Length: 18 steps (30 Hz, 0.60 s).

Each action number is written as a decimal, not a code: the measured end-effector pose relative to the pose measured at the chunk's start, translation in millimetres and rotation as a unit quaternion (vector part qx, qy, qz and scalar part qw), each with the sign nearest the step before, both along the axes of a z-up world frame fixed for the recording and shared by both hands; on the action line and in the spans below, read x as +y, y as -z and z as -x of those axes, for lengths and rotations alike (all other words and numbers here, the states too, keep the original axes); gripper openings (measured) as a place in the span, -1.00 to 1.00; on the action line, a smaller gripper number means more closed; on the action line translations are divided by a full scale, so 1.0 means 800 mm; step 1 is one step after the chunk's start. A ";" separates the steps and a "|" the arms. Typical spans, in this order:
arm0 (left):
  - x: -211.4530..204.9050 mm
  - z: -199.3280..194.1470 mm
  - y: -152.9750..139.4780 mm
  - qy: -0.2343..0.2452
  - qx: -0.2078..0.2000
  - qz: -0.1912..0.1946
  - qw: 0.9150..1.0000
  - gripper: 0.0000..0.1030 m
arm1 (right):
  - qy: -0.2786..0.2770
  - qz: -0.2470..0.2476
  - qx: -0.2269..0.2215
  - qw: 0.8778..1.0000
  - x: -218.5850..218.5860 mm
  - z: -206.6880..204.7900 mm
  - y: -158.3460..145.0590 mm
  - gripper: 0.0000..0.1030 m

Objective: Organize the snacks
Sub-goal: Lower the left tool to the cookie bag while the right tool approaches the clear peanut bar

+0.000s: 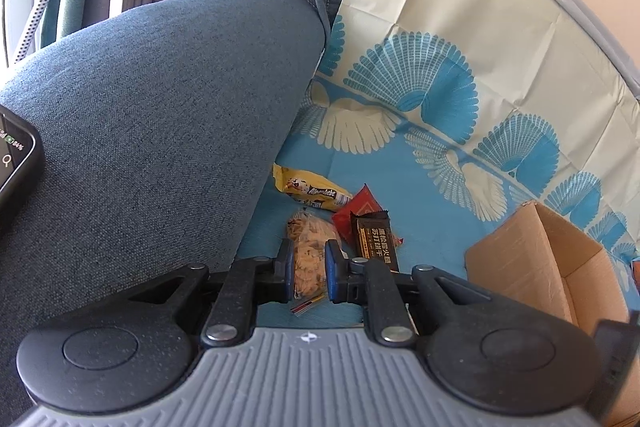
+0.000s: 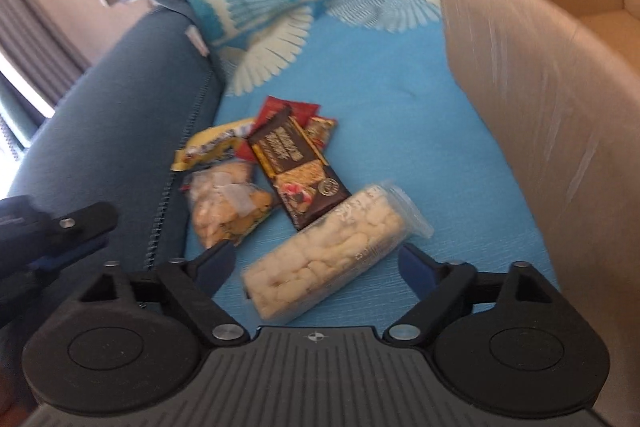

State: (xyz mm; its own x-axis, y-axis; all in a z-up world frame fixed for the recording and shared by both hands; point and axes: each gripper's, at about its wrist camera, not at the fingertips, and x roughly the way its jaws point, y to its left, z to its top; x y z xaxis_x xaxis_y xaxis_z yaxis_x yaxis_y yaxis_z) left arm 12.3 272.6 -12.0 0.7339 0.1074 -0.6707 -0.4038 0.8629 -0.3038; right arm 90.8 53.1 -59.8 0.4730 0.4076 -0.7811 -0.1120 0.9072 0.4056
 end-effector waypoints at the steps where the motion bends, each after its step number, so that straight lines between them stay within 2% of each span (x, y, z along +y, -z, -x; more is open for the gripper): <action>1: -0.001 -0.003 0.001 0.002 0.002 -0.002 1.000 -0.67 | 0.005 0.000 0.008 1.000 0.002 -0.005 0.006 0.77; 3: -0.002 -0.006 0.003 0.005 0.004 -0.004 1.000 -0.66 | 0.007 0.005 0.012 1.000 0.009 -0.012 0.014 0.78; 8: -0.003 -0.014 0.008 0.003 0.006 -0.002 1.000 -0.56 | -0.022 0.054 -0.018 0.998 0.028 -0.019 0.016 0.79; 10: -0.004 -0.017 0.009 0.002 0.007 -0.001 1.000 -0.50 | -0.044 0.093 -0.031 0.994 0.034 -0.017 0.016 0.64; 12: -0.006 -0.019 0.009 0.001 0.008 -0.003 1.000 -0.45 | -0.055 0.117 -0.037 0.991 0.032 -0.015 0.013 0.33; 13: -0.007 -0.020 0.009 0.001 0.009 -0.005 1.000 -0.44 | -0.059 0.120 -0.037 0.990 0.028 -0.015 0.012 0.27; 15: -0.007 -0.020 0.010 0.000 0.011 -0.006 1.000 -0.44 | -0.063 0.124 -0.036 0.990 0.019 -0.015 0.010 -0.06; 18: -0.006 -0.019 0.011 -0.001 0.011 -0.005 1.000 -0.44 | -0.066 0.123 -0.032 0.990 0.005 -0.013 0.005 -0.26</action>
State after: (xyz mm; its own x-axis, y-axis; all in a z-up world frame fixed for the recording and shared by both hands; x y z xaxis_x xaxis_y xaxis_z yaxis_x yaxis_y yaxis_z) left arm 27.3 267.8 -20.8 0.7193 0.1158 -0.6849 -0.4123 0.8647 -0.2868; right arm 100.9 57.2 -63.5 0.4799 0.2702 -0.8347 -0.2543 0.9534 0.1624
